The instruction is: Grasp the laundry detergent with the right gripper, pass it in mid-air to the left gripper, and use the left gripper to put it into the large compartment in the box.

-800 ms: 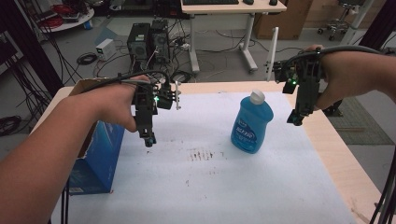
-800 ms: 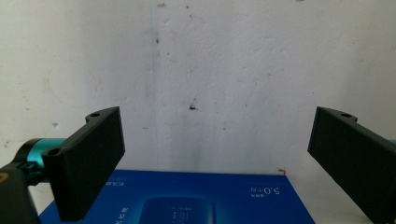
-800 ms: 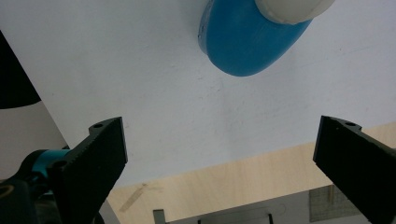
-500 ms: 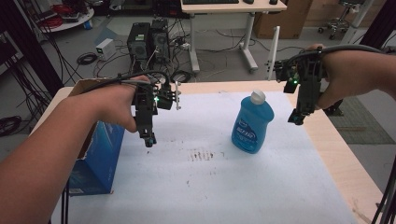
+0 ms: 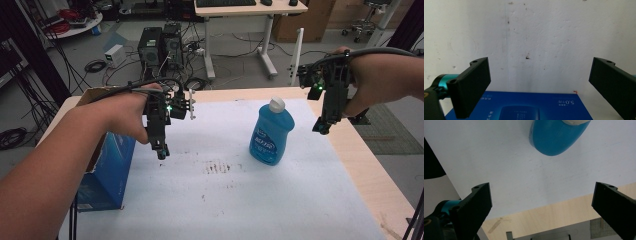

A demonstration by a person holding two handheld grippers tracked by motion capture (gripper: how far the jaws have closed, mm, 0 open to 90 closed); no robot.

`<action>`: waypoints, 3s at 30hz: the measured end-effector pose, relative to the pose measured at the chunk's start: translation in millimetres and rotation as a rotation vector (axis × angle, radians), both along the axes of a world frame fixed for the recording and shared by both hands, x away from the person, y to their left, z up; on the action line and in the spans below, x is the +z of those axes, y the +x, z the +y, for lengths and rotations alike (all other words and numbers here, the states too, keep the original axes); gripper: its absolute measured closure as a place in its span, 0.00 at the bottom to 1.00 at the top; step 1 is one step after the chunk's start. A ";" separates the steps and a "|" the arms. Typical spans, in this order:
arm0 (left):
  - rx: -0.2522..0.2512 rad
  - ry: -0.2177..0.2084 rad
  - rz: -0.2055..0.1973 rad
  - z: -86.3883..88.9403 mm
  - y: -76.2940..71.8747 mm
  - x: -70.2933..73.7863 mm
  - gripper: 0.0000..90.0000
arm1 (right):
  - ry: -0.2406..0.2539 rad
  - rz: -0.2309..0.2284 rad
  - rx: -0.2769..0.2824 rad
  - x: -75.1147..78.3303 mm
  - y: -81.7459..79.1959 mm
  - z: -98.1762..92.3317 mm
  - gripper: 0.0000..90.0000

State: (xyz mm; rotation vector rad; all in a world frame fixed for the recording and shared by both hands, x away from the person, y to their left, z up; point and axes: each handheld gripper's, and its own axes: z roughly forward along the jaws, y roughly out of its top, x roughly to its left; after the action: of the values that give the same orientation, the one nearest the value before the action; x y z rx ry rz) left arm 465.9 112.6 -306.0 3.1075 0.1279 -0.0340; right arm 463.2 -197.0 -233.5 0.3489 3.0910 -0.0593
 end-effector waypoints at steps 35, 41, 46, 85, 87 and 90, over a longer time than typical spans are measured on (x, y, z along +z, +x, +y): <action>-0.011 -0.017 -0.038 7.4 -11.6 15.6 0.04 | 0.450 -0.104 -0.246 -34.1 -34.4 -50.9 0.02; -0.017 -0.024 -0.040 5.9 -14.9 17.8 0.04 | 0.511 -0.111 -0.293 -46.2 -40.2 -57.0 0.02; -0.021 -0.024 -0.042 6.2 -15.9 18.2 0.04 | 0.528 -0.139 -0.305 -52.9 -45.1 -57.9 0.02; -0.027 -0.008 -0.040 7.9 -16.7 14.7 0.04 | 0.776 -0.193 -0.463 -138.8 -22.7 -48.8 0.02; -0.028 -0.012 -0.041 8.1 -17.1 14.6 0.04 | 0.790 -0.196 -0.462 -141.5 -21.7 -47.3 0.02; -0.031 -0.010 -0.041 8.0 -17.8 15.4 0.04 | 0.817 -0.202 -0.469 -146.5 -20.3 -43.3 0.02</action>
State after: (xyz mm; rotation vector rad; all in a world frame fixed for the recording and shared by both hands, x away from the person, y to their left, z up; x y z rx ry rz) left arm 448.1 120.6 -290.6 3.0977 0.0783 0.0284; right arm 442.8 -240.3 -380.0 1.0019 2.6043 1.1515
